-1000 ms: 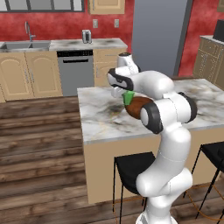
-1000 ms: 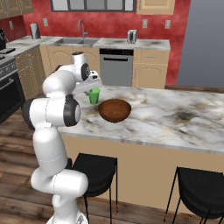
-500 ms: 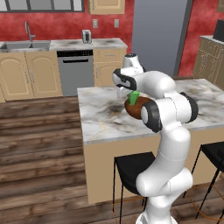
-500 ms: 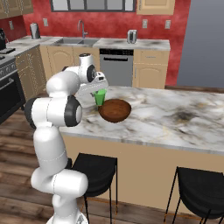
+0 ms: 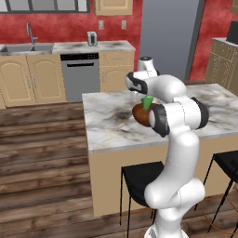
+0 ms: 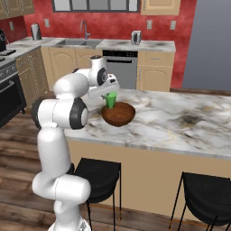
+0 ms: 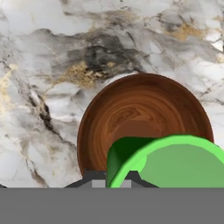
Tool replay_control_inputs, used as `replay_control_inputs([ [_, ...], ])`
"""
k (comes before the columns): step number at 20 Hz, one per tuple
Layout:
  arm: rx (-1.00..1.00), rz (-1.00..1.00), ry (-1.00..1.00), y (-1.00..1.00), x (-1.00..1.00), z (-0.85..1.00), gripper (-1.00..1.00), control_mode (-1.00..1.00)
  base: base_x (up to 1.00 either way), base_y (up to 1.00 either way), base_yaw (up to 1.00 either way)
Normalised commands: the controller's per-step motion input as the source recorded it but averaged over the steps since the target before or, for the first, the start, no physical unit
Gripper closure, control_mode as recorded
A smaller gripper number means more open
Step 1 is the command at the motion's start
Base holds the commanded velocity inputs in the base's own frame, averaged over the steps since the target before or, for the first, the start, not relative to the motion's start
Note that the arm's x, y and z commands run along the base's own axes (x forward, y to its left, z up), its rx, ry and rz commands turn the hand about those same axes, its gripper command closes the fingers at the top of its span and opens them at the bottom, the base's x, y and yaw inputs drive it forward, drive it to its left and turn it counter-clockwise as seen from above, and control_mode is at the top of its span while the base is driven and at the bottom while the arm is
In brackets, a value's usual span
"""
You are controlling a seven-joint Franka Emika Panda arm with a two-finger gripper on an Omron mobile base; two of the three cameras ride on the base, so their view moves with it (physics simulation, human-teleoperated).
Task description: Place the cup inside the bowl on the dining table and move the bowl to any counter.
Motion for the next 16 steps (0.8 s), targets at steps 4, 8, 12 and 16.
replay_control_inputs([
  [4, 0.0, 0.0, 0.0, -0.26, 0.13, 0.0, 1.0, -1.0, 0.0, 0.0, 0.0],
  [8, 0.0, 0.0, 0.0, -0.03, 0.0, 0.0, 1.0, -1.0, 0.0, 0.0, 0.0],
  [12, 0.0, 0.0, 0.0, 0.0, 0.0, -0.18, 1.0, -1.0, 0.0, 0.0, 0.0],
  [16, 0.0, 0.0, 0.0, 0.0, 0.0, -0.29, 1.0, -1.0, 0.0, 0.0, 0.0],
])
